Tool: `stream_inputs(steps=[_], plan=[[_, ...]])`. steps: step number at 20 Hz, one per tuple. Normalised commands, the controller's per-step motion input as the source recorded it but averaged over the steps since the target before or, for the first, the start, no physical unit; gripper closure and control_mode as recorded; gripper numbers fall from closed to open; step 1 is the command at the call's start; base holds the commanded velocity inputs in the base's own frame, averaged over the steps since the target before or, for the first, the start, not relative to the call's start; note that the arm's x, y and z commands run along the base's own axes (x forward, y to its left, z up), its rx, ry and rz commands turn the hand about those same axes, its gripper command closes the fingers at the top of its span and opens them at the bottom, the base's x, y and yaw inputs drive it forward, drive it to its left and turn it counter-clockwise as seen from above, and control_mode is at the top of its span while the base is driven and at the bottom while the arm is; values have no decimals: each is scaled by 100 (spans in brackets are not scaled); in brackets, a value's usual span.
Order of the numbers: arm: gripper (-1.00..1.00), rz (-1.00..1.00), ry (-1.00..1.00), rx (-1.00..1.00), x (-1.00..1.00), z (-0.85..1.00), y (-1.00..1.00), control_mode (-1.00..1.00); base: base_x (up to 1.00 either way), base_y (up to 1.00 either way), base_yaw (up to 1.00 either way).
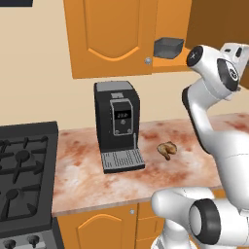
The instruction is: Retrieve the tupperware from the cabinet, then place the raw meat into the tupperware to avoid contamination.
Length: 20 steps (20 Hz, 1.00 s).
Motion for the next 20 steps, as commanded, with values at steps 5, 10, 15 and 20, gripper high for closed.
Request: stream_inputs(steps=[5,10,15,20], plan=[[-100,4,5,6,14,-9,-47,-100,0,0,0],[-100,7,3,7,18,-6,-42,-100,0,0,0],[-100,2,0,5,8,-2,-18,-100,0,0,0],[-100,0,0,0,0,-2,-1,-100,0,0,0]])
